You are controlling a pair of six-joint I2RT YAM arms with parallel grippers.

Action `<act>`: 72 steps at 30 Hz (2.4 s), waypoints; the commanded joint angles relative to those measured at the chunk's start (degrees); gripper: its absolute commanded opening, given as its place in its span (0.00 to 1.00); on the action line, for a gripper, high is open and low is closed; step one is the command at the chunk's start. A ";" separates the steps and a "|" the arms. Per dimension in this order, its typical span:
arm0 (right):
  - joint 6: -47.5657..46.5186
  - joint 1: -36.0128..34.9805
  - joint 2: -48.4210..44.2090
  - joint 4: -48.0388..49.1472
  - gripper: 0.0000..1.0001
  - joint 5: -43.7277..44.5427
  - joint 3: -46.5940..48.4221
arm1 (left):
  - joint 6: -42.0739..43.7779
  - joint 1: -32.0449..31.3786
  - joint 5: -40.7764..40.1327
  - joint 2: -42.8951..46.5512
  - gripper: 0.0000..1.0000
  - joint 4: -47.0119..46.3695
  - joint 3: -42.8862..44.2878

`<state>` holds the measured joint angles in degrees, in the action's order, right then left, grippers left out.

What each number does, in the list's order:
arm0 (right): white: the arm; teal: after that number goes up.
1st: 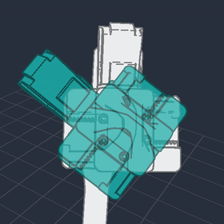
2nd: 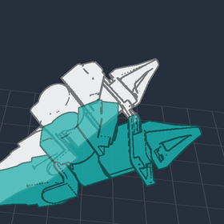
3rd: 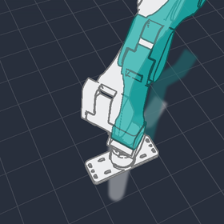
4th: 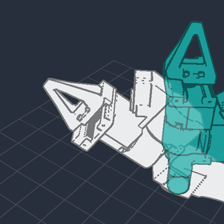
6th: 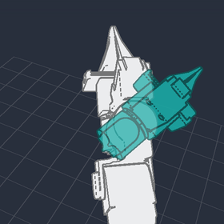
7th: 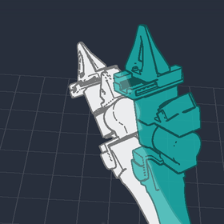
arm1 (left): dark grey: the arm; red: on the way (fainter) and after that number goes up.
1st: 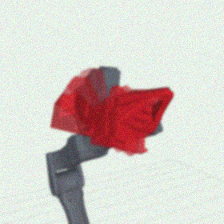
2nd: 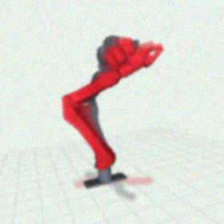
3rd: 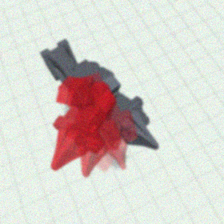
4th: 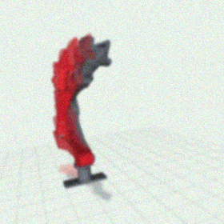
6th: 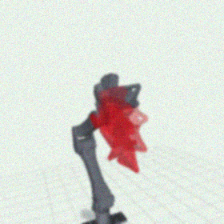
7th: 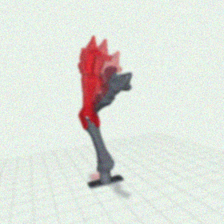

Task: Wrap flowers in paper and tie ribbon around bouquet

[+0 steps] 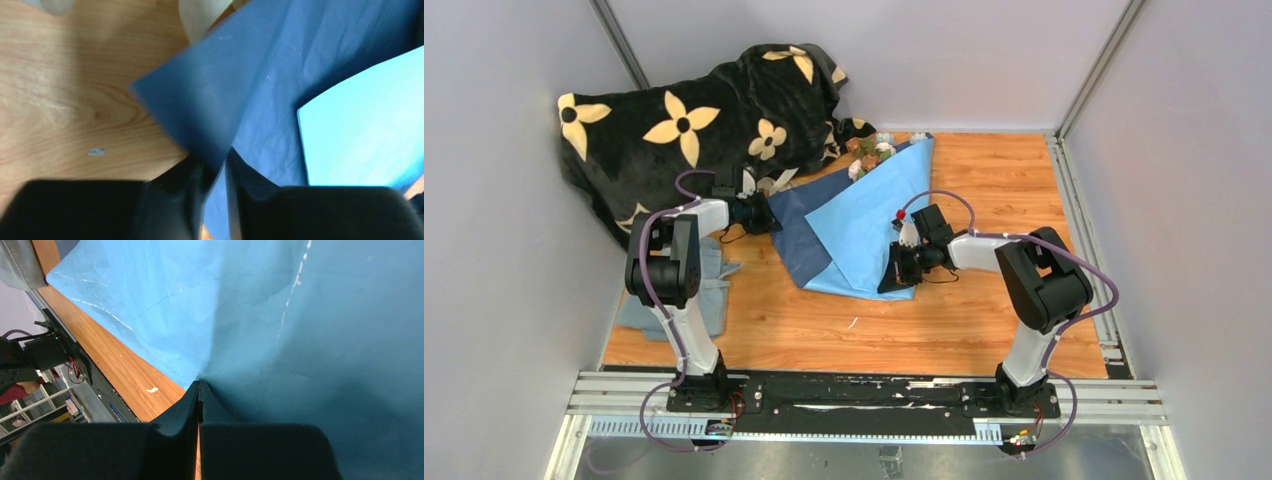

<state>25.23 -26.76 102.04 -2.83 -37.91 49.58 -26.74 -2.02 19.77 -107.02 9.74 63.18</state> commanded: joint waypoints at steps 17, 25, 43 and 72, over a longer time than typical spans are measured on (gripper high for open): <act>-3.69 0.31 2.59 0.63 0.00 8.65 -5.57 | 4.83 -26.37 14.10 8.17 0.00 5.94 17.70; 1.47 -0.34 -3.47 10.47 0.00 5.83 -10.80 | 5.48 -34.62 9.52 -13.24 0.00 8.60 40.08; 7.57 -2.59 -31.34 -15.10 0.01 16.28 -13.03 | 12.66 -38.14 0.65 -28.04 0.00 6.32 44.89; -8.00 20.84 6.47 -1.51 0.06 -2.30 9.43 | 12.56 -38.38 6.23 -21.08 0.00 8.49 50.78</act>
<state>18.39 -6.31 105.51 -7.40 -34.98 58.57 -12.91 -39.94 22.70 -132.05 17.50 109.69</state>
